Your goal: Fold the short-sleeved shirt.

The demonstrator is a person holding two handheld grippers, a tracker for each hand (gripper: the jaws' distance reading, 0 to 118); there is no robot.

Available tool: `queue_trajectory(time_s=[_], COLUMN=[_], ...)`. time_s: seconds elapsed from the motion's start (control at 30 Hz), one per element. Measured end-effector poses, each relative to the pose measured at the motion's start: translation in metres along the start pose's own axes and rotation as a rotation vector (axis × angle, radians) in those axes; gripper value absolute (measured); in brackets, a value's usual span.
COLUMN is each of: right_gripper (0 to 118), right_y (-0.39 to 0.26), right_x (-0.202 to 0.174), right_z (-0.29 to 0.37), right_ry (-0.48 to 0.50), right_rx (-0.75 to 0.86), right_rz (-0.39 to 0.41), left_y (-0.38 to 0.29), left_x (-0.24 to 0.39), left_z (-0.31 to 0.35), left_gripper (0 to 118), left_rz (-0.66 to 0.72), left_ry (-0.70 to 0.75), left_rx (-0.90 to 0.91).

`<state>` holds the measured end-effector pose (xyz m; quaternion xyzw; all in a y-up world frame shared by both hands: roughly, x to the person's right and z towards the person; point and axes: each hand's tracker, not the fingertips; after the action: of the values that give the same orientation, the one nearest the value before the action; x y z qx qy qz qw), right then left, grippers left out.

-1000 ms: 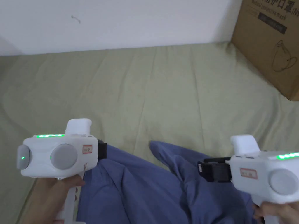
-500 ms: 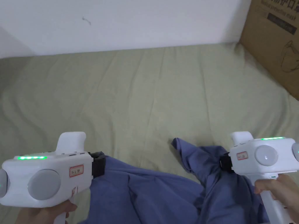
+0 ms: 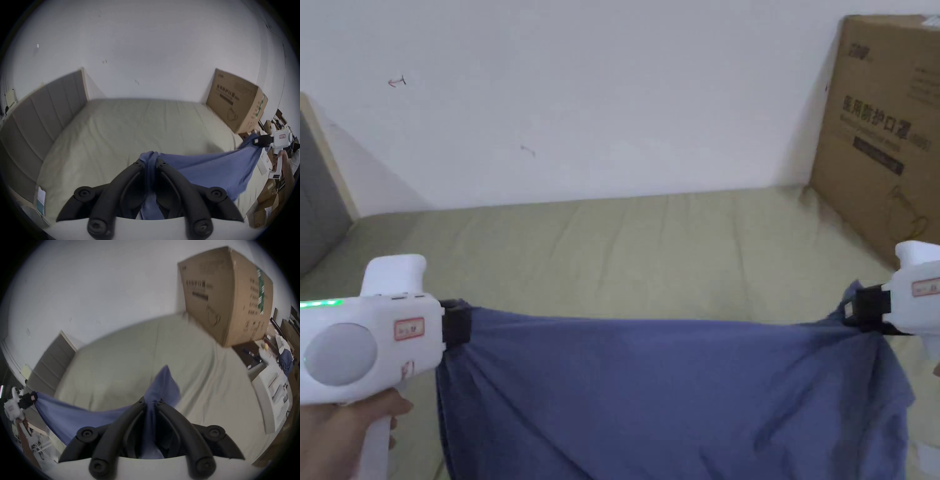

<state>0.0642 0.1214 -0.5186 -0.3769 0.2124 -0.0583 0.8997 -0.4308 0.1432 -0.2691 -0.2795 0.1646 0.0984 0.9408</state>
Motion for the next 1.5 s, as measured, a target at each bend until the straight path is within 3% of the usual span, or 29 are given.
queue_trajectory(time_s=[0.13,0.23,0.3,0.63,0.9,1.27,1.5], right_gripper=[4,4,4,4,4,4,4], right_y=[0.036,0.054,0.064,0.139,0.177,0.243,0.230], right_x=[-0.016,-0.040,-0.051,-0.055,-0.062,-0.095,-0.112], right_z=[0.077,0.121,0.147,0.193,0.167,0.077,0.026], right_ry=[0.127,0.123,0.121,0.166,0.170,0.173,0.186], right_rx=[0.149,0.230,0.277,0.388,0.385,0.344,0.325], right_rz=[-0.035,0.065,0.094,0.068,0.068,0.073,0.064], left_y=[0.043,0.070,0.087,0.169,0.208,0.277,0.246], left_x=[-0.001,0.011,0.013,0.024,0.011,-0.013,-0.023], left_z=[0.052,0.091,0.112,0.166,0.119,0.036,0.020], left_gripper=[8,8,8,8,8,8,8], left_rz=[0.006,-0.080,-0.062,-0.083,-0.063,-0.058,-0.053], left_ry=[-0.047,0.009,0.016,0.022,0.016,0.044,0.028], left_rx=[0.121,0.229,0.280,0.413,0.390,0.384,0.421])
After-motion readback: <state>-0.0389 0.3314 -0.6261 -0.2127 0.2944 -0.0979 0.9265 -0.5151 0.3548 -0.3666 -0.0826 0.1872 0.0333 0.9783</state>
